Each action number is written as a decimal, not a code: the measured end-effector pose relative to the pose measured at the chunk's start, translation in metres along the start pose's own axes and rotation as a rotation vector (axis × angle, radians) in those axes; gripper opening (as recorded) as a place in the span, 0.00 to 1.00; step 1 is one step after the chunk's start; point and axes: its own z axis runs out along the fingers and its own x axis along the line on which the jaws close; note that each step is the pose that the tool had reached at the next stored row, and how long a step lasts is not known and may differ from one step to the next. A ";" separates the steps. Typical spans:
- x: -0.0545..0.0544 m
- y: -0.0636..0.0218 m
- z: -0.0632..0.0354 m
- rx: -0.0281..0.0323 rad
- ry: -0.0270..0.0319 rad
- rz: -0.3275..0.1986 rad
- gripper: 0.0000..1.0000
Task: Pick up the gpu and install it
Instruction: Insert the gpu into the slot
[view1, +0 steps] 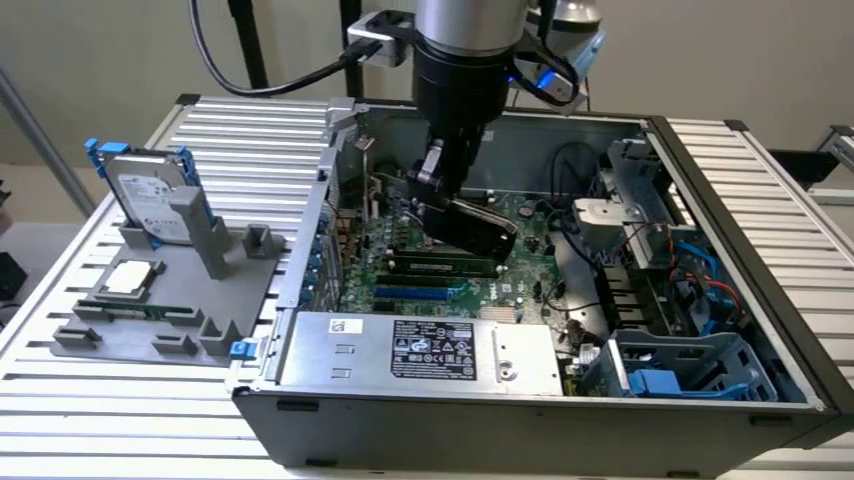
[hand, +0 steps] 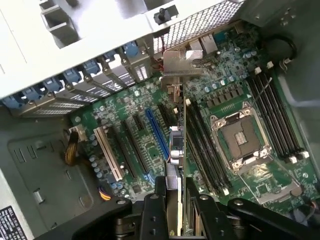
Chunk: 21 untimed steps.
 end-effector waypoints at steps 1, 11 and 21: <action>0.000 0.0000 0.0008 -0.0005 0.0004 -0.018 0.00; 0.000 -0.0002 0.0091 -0.0051 0.0040 -0.199 0.00; 0.001 -0.0002 0.0192 -0.0083 0.0074 -0.375 0.00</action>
